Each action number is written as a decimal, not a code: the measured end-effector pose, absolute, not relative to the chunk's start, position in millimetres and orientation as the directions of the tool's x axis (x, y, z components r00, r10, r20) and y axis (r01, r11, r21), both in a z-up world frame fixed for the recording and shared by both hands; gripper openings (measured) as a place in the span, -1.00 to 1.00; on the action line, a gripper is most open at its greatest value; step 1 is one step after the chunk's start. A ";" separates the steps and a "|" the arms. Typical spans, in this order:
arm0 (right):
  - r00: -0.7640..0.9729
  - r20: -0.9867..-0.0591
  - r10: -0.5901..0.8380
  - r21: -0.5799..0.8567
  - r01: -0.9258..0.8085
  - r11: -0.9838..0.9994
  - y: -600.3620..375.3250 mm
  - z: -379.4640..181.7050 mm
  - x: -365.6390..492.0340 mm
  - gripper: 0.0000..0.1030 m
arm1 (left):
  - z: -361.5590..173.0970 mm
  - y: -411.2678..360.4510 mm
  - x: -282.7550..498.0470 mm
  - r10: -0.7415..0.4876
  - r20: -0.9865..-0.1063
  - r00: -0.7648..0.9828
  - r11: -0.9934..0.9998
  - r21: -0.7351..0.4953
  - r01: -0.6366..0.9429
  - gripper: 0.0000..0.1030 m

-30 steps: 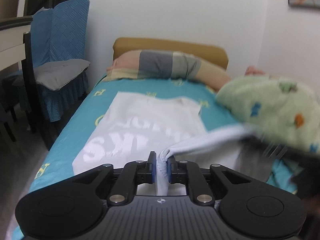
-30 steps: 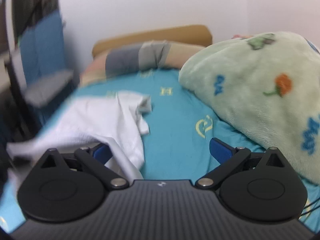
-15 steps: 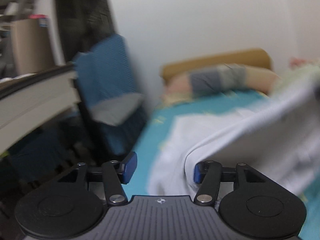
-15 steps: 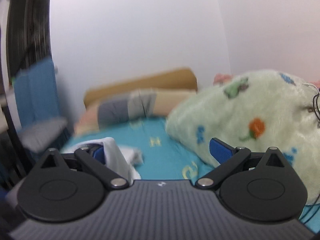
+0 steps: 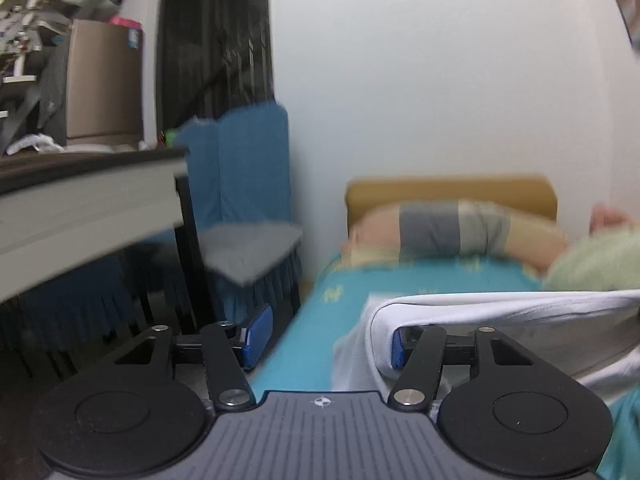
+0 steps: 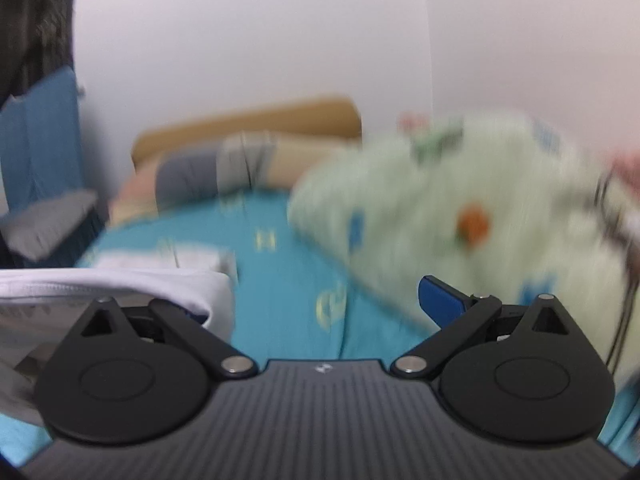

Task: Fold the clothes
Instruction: 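Lift the shirt with the left gripper and shake it open in the air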

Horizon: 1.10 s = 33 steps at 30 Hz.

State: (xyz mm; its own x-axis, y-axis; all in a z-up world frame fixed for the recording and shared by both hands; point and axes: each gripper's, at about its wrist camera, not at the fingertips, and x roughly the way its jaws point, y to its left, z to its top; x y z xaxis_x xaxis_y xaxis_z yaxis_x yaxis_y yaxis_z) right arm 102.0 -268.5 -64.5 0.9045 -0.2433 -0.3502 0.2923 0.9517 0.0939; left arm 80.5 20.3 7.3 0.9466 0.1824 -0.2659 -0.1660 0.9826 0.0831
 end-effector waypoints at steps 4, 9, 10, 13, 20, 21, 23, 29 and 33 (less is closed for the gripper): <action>0.955 -0.198 -0.222 0.096 0.244 0.965 -260.6 31.6 84.2 0.99 | 86.9 37.0 74.5 0.182 -0.184 0.966 0.982 -0.017 -0.188 0.17; 0.985 -0.032 -0.171 0.107 0.173 0.979 -251.2 156.3 57.8 0.99 | 209.2 58.3 52.5 0.194 -0.015 0.981 0.975 -0.104 -0.194 0.15; 0.986 -0.002 -0.165 0.109 0.164 0.980 -250.7 180.1 51.1 0.99 | 233.4 61.8 45.8 0.189 0.015 0.982 0.976 -0.114 -0.186 0.15; 0.986 0.080 -0.147 0.113 0.138 0.984 -249.6 245.2 25.5 0.99 | 301.6 70.8 22.3 0.183 0.105 0.977 0.976 -0.141 -0.168 0.14; 0.962 0.240 -0.130 0.100 0.108 0.989 -251.0 358.3 -39.8 0.99 | 409.7 85.8 -30.3 0.141 0.211 0.967 0.977 -0.187 -0.101 0.14; 0.960 0.252 -0.125 0.102 0.102 0.990 -253.7 370.3 -48.0 0.99 | 420.4 87.5 -36.8 0.132 0.217 0.967 0.977 -0.195 -0.090 0.14; 0.959 0.259 -0.114 0.103 0.090 0.991 -255.6 385.1 -55.8 0.99 | 433.4 86.4 -48.9 0.118 0.217 0.969 0.976 -0.205 -0.072 0.14; 0.968 0.224 -0.114 0.089 0.096 0.991 -266.1 379.6 -38.3 0.99 | 429.6 90.2 -30.9 0.092 0.176 0.980 0.978 -0.203 -0.056 0.15; 0.985 0.123 -0.119 0.043 0.114 0.992 -268.5 341.8 11.8 0.99 | 381.7 89.9 29.2 0.087 0.089 0.992 0.979 -0.192 -0.068 0.15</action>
